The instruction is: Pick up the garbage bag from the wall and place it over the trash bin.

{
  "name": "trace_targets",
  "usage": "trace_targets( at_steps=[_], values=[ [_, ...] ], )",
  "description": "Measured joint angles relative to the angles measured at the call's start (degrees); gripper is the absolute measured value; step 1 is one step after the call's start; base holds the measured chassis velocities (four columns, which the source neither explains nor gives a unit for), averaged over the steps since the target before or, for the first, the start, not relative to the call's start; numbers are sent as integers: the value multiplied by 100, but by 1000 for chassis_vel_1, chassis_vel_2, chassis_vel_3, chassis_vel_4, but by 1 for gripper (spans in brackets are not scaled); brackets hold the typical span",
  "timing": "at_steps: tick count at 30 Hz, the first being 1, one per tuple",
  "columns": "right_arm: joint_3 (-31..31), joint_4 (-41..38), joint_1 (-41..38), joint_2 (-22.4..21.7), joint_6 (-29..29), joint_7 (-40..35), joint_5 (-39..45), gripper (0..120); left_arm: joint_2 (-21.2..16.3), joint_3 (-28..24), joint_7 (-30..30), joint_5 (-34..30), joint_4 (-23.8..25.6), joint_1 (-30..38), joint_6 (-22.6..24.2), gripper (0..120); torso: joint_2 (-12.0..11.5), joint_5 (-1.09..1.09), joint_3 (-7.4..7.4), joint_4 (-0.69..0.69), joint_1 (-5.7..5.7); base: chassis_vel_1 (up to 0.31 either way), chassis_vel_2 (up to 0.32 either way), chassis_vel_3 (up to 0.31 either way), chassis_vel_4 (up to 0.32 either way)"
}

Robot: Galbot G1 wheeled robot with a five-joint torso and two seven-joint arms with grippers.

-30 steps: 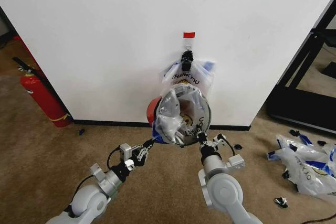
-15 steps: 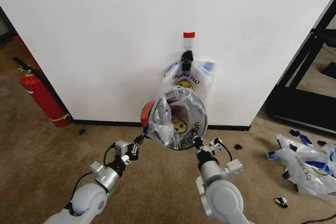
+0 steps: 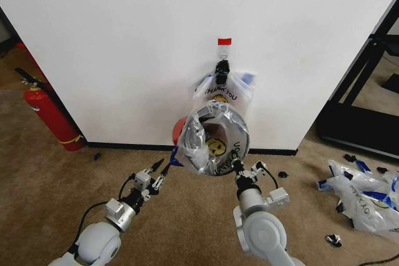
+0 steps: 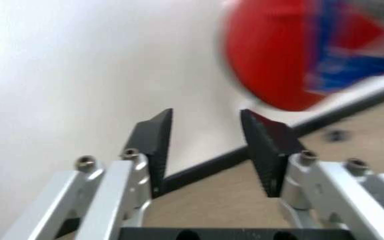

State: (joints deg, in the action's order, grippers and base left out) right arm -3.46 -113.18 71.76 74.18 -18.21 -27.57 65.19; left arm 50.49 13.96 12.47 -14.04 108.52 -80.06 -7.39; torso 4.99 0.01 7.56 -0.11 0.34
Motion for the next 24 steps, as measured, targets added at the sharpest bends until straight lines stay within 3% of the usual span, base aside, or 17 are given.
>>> trace_targets(
  at_steps=[2,5,10,13,18,24],
  values=[
    [117,177,-85,-55,-88,-7,-262,0,0,26,534,7,270,-142,162,56,0,-1,0,-2,0,0,0,0,0],
    [287,319,-199,-138,-121,-21,-517,0,8,57,769,-64,627,-347,162,64,0,0,0,-2,0,0,0,0,0],
    [804,540,-489,-371,-93,-335,-1332,0,-10,-33,669,224,1546,-688,-190,88,0,1,0,-1,0,0,0,0,0],
    [1012,627,-581,-514,-94,-419,-1769,0,-34,-102,587,458,1716,-710,-186,93,0,1,0,-2,0,0,0,0,0],
    [1469,881,-843,-779,-203,-395,-2470,0,-35,-463,347,620,1669,-518,-6,90,0,-1,0,-2,0,0,0,0,0],
    [1900,1523,-1199,-742,-520,-156,-3049,0,106,-929,80,547,1174,-155,455,66,0,-1,0,-2,0,0,0,0,0]
  ],
)
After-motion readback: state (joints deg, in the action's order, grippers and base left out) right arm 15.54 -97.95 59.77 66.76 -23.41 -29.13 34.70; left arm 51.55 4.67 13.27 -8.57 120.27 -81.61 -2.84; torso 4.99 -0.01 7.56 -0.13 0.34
